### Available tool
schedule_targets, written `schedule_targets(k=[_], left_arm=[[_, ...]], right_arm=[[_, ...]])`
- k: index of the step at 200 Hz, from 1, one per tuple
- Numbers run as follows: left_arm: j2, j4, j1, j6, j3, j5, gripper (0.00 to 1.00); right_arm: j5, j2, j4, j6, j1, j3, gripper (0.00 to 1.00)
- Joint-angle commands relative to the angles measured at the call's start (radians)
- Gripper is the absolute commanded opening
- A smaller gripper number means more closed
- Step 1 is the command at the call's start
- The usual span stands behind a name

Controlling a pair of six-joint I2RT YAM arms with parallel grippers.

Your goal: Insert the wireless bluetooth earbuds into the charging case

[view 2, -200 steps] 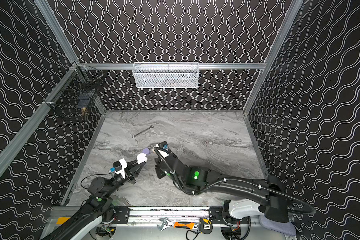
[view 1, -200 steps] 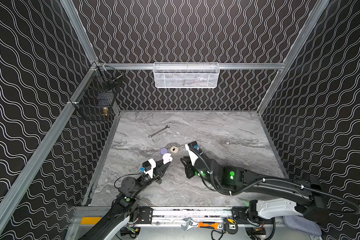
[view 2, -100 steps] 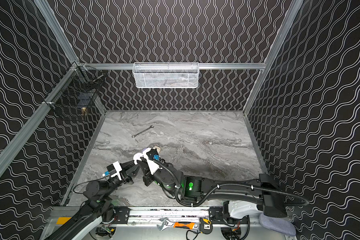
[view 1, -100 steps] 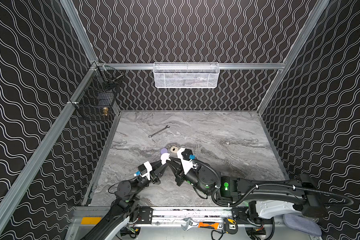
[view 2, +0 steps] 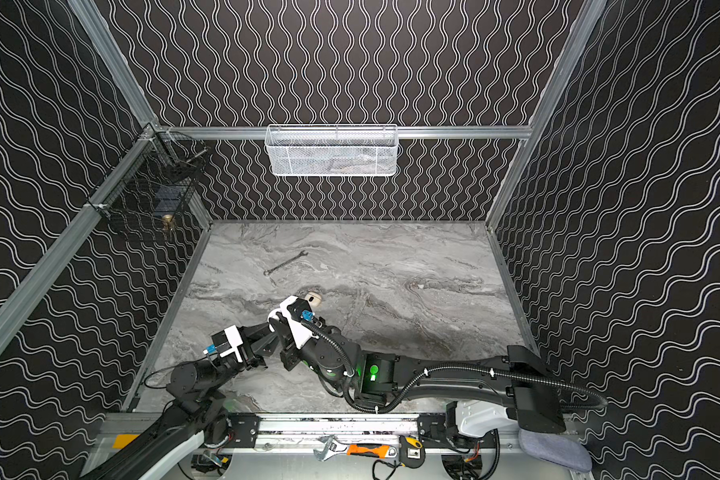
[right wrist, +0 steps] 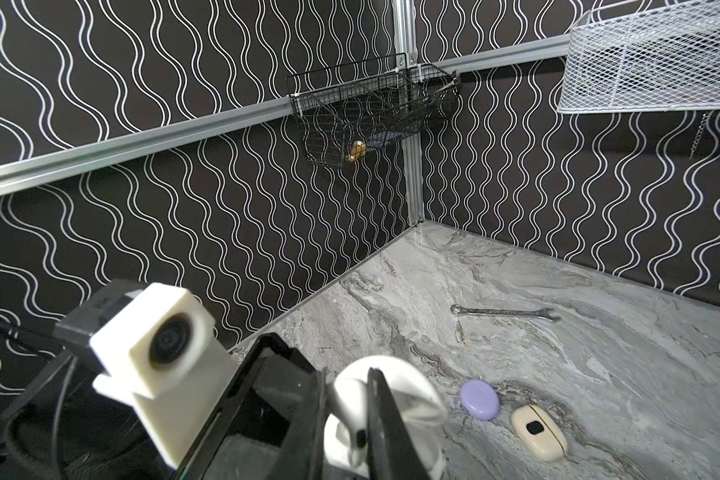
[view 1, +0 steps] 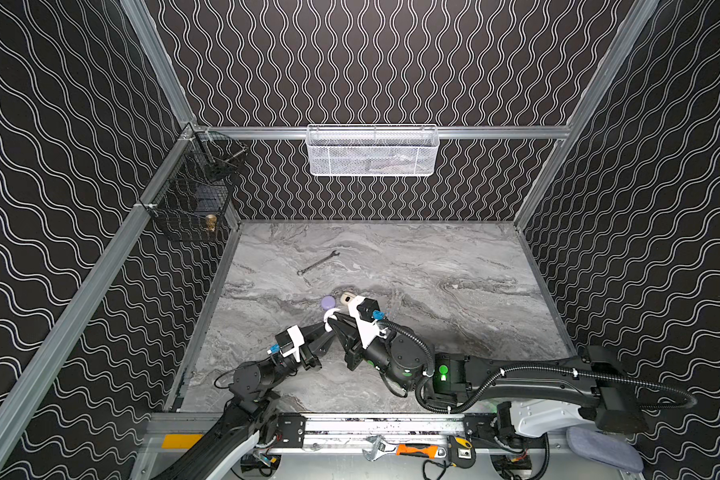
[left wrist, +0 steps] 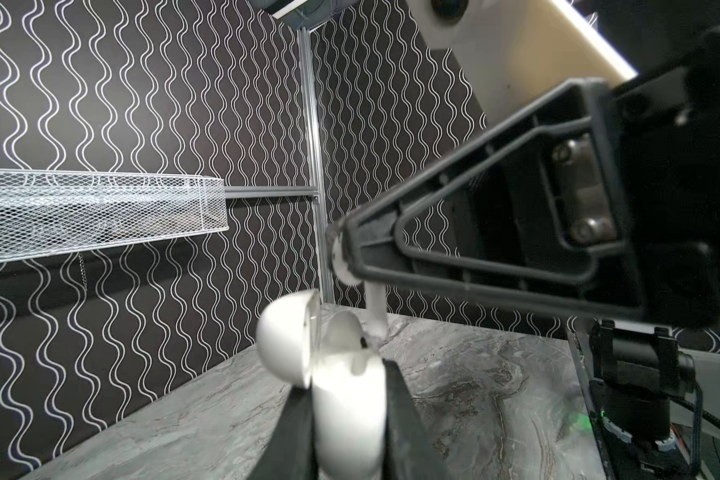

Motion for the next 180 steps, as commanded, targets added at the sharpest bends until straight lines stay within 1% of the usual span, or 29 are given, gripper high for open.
schedule_targets(k=[1,47,64,91,94,102,131,166,180], left_arm=[[-0.025,0.01,0.001,-0.011,-0.03,0.022,0.0],[-0.096,-0.049,0.001,-0.002,-0.027,0.015,0.0],[-0.097,-0.061,0.001,0.002,-0.021,0.017,0.0],[-0.074,-0.029,0.0,-0.004,-0.024,0.016,0.0],[-0.071,-0.026,0.001,-0.004,-0.021,0.015,0.0],[-0.065,-0.022,0.001,-0.004,-0.021,0.013,0.0],[-0.058,-0.023,0.001,-0.002,-0.016,0.017,0.0],[-0.073,-0.033,0.001,0.002,-0.018,0.018,0.0],[-0.084,-0.043,0.001,0.002,-0.016,0.022,0.0]], right_arm=[[0.012,0.002,0.036,0.015,0.0,-0.003,0.09],[0.018,0.015,0.043,0.013,-0.001,-0.008,0.08],[0.015,0.032,0.024,0.013,-0.001,0.012,0.08],[-0.001,0.058,0.002,0.009,0.0,0.025,0.08],[-0.002,0.061,-0.001,0.008,-0.001,0.052,0.08],[-0.005,0.067,-0.014,0.007,-0.001,0.062,0.08],[-0.014,0.074,-0.034,-0.009,0.0,0.052,0.17],[0.012,0.067,-0.018,-0.013,0.001,0.024,0.19],[0.015,0.066,-0.015,-0.019,0.0,0.006,0.24]])
